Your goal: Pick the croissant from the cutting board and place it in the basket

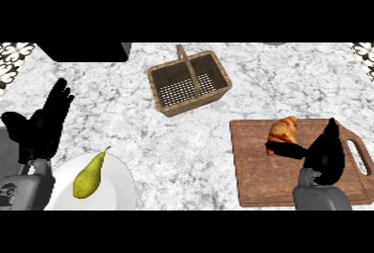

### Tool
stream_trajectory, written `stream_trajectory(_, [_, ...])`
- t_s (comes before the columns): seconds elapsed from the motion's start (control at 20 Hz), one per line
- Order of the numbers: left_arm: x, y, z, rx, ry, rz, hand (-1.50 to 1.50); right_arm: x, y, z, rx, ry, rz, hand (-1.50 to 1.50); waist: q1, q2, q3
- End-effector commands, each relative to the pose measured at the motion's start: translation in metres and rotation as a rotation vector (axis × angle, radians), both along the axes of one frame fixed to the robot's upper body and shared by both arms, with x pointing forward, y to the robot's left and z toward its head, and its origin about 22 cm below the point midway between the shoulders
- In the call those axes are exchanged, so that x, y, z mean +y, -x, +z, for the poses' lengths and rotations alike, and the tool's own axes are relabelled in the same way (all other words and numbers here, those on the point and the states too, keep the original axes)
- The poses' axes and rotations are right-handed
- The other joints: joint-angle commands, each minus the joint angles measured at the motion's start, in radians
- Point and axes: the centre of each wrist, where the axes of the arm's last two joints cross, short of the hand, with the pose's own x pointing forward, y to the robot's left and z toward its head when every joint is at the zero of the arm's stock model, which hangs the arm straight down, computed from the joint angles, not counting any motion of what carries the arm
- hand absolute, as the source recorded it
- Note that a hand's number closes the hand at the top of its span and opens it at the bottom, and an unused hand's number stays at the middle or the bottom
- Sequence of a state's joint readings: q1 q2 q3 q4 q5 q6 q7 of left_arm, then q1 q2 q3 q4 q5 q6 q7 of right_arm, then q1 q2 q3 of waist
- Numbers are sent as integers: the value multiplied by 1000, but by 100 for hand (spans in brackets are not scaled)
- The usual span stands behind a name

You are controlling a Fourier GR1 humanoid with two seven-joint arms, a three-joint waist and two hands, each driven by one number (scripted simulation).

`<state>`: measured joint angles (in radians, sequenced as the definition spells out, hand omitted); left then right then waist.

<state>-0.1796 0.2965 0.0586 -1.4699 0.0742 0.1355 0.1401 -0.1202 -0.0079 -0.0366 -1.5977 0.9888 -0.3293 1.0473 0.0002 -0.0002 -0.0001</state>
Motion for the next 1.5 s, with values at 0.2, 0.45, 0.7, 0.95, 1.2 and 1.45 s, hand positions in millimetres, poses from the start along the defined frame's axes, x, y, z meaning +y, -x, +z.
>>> stream_trajectory(0.2, [-4,-1,9,7,3,-11,0,18,-15,-28,59,-35,-50,-150,4,1,0])
stream_trajectory(0.45, [-18,-12,-5,-1,3,8,0,-16,-19,-36,68,-83,-4,-150,0,1,0])
stream_trajectory(0.7, [-12,-13,-4,-7,-15,1,0,17,-13,-46,189,-83,170,150,0,2,0])
stream_trajectory(0.95, [-15,5,9,1,7,-11,0,23,-35,-36,82,-123,124,150,11,0,1])
stream_trajectory(1.2, [-15,-14,-5,6,6,3,0,7,-19,-58,48,-124,126,150,-1,2,0])
stream_trajectory(1.45, [-32,-16,6,-13,14,-123,0,138,11,-30,56,50,1145,150,173,2,3])
